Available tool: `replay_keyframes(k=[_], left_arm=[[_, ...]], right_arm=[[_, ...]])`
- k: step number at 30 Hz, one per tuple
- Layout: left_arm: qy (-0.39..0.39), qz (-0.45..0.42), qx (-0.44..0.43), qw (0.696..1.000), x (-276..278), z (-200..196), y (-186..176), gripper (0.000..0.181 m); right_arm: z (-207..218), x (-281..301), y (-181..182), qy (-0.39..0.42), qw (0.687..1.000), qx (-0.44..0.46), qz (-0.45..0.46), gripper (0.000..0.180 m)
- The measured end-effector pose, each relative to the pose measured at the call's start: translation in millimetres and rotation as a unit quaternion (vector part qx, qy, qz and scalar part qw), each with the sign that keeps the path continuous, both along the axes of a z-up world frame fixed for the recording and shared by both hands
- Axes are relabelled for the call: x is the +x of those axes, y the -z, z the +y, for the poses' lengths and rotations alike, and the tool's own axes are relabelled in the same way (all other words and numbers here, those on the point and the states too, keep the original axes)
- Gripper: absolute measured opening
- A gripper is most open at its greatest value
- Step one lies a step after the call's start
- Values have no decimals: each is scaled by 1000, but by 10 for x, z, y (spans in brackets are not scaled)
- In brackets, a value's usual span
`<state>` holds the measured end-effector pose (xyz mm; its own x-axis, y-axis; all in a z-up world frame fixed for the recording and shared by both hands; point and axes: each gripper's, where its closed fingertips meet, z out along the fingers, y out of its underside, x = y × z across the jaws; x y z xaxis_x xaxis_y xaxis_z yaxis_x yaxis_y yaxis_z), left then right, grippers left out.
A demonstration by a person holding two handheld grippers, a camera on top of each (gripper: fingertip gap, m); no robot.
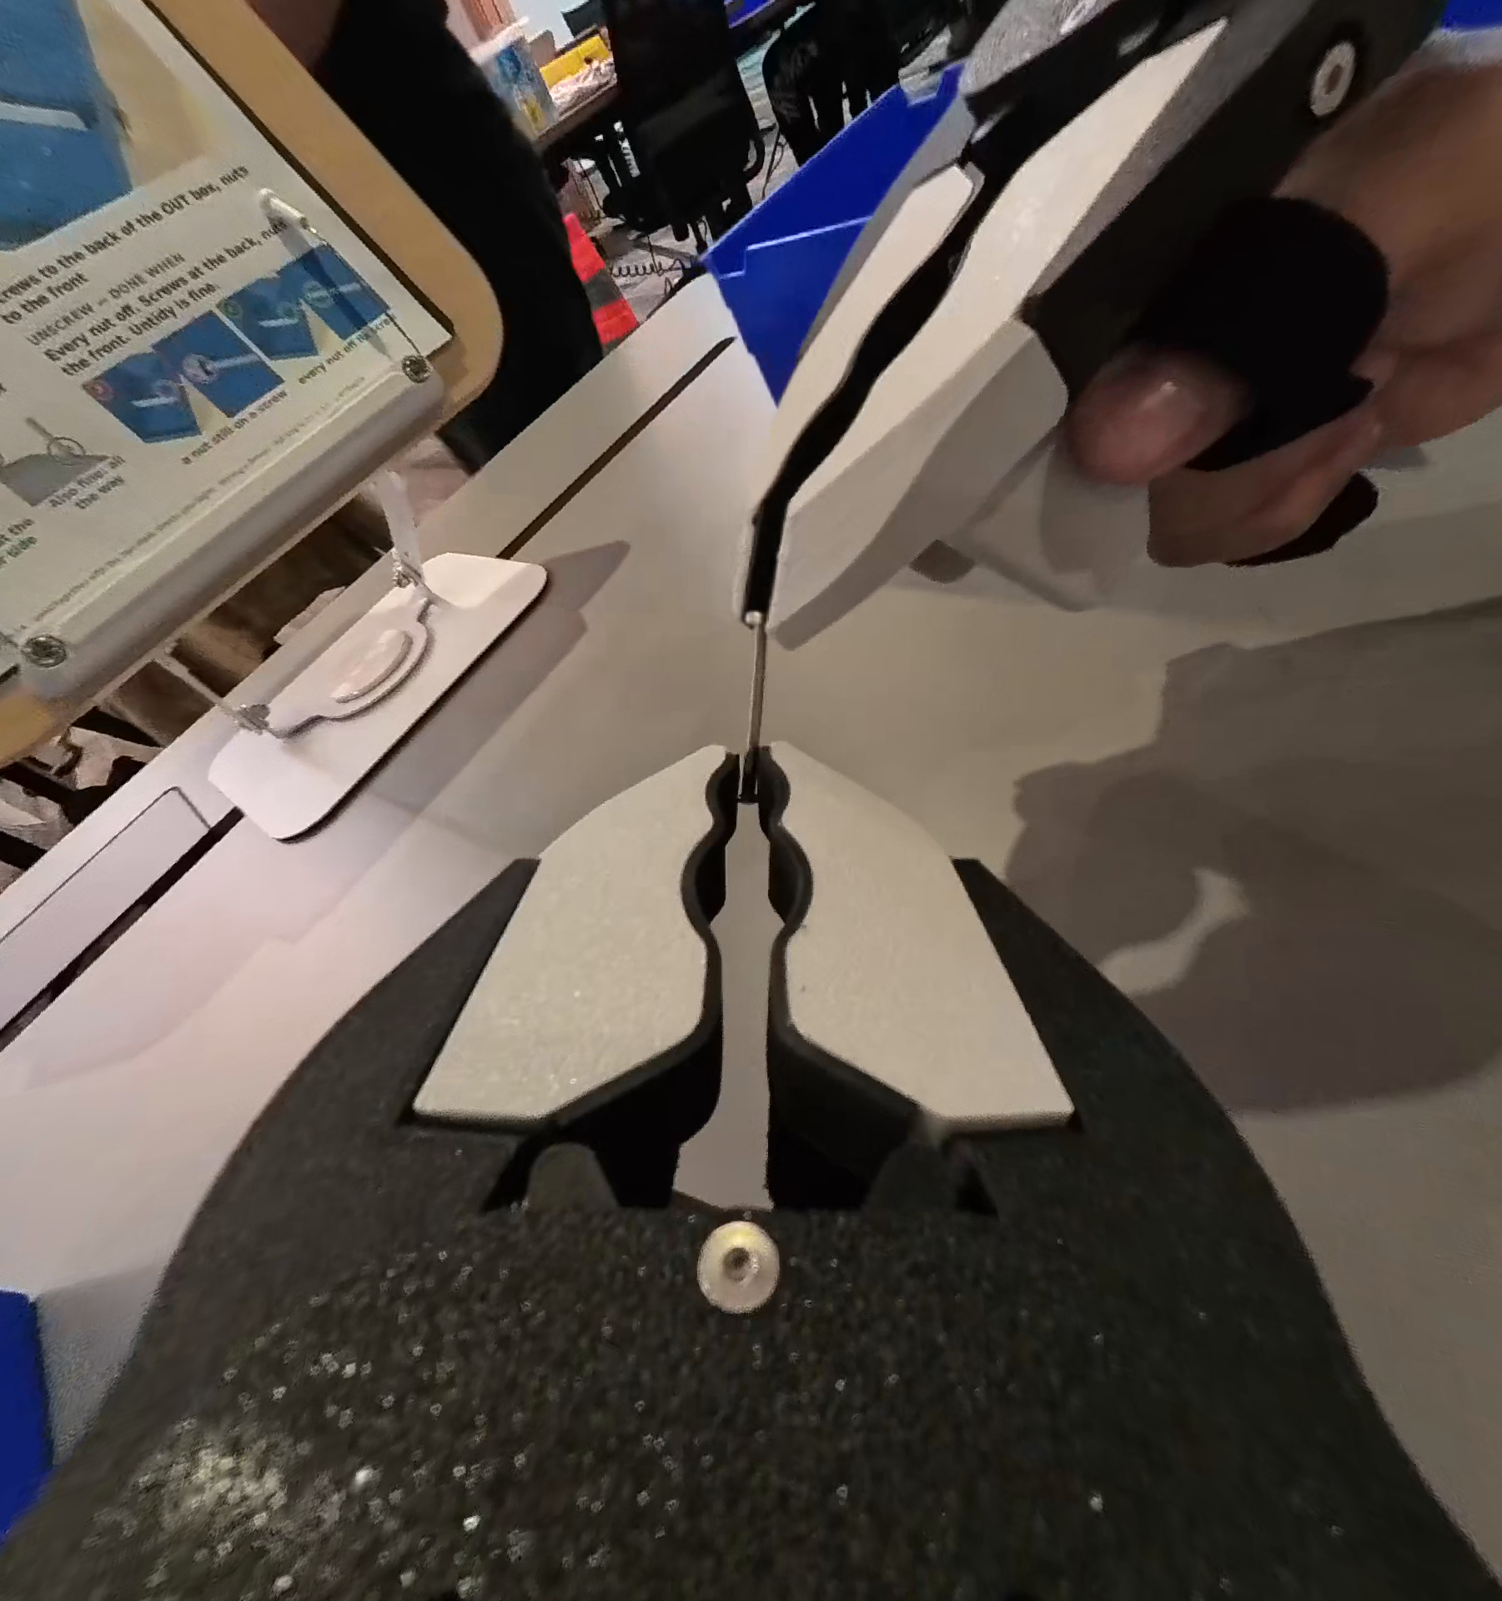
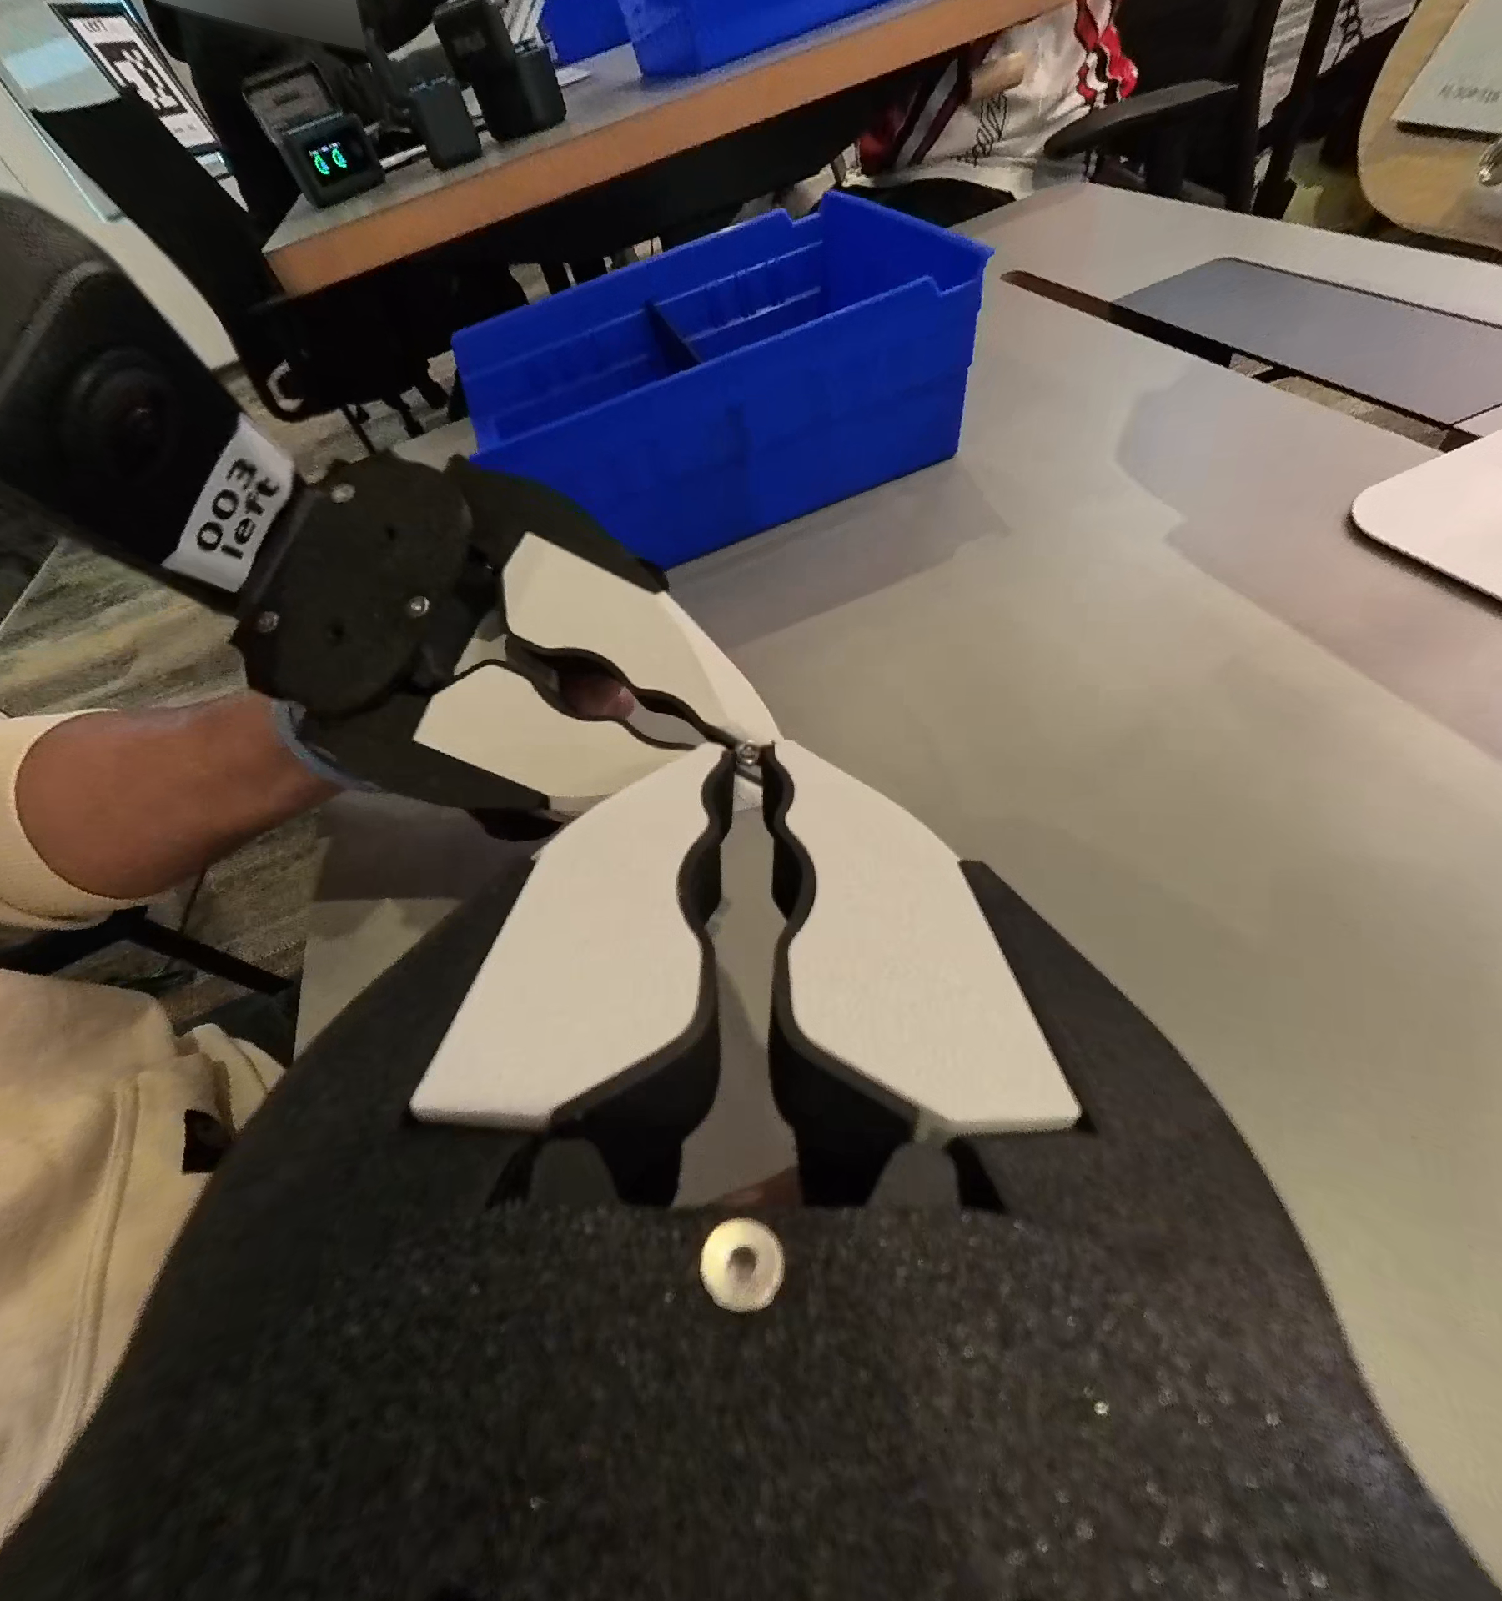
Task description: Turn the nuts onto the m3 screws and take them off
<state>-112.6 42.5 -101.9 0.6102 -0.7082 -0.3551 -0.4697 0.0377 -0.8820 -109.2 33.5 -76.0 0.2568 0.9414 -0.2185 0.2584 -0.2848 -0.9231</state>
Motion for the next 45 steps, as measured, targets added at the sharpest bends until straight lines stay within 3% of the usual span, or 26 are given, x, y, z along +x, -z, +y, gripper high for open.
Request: replay_keyframes(k=[6, 9, 14, 19, 28, 38, 41, 45], left_arm=[[7, -32, -18, 999, -31, -11, -28, 3], [46, -103, -61, 992, 24, -86, -70, 3], [132, -233, -120, 956, 81, -249, -251, 3], [214, -305, -159, 914, 96, -431, -429, 3], [229, -313, -174, 905, 98, -467, -428, 3], [224, -323, -172, 903, 34, -442, -454, 3], [233, -317, -173, 903, 41, -473, -454, 3], [272, -322, -183, 888, 85, -601, -501, 3]], right_arm=[[-25, 1, -60, -6, 1000, 0, 18, 11], [-43, -10, -123, -9, 999, -4, 49, 21], [-186, -34, -288, -45, 989, -27, 141, 34], [-271, -58, -400, -65, 979, -9, 191, 21], [-376, -137, -470, -105, 974, -18, 201, 22], [-318, -42, -463, -86, 976, -13, 198, 22], [-277, 11, -468, -90, 983, 10, 162, 16], [-405, 13, -482, -159, 982, 14, 99, 18]])
